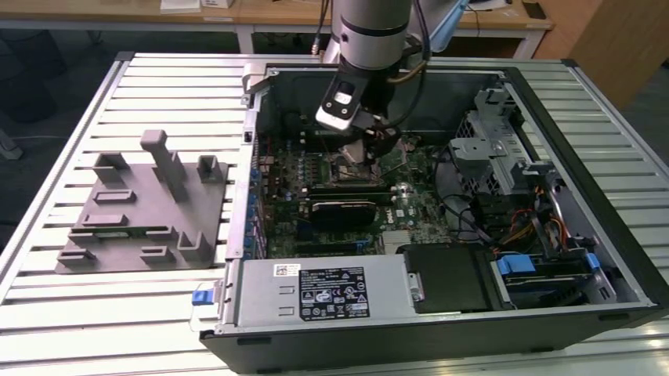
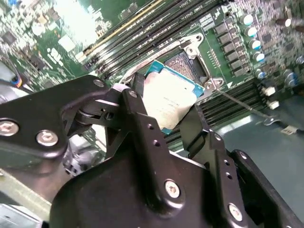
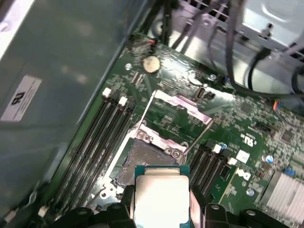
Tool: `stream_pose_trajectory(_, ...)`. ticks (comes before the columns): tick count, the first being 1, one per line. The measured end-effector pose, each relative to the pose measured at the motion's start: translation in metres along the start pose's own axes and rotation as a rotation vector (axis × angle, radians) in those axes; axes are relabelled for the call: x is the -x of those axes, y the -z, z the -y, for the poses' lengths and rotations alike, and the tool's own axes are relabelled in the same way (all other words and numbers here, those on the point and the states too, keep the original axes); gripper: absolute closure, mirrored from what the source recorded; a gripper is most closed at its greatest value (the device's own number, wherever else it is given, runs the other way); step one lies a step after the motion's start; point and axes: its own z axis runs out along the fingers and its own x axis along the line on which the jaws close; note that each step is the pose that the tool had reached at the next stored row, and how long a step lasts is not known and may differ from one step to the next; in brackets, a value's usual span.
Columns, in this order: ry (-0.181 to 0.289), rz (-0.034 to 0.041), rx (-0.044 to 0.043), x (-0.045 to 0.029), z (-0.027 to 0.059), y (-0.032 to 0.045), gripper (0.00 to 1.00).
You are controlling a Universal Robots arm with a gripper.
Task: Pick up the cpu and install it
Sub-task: 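Place the cpu into insertion slot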
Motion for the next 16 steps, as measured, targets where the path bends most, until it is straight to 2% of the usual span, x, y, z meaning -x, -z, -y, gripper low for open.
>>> stream_pose_trajectory(16,-0.291,0.0136,0.0035,0.0,0.0001,-0.0015,0.46)
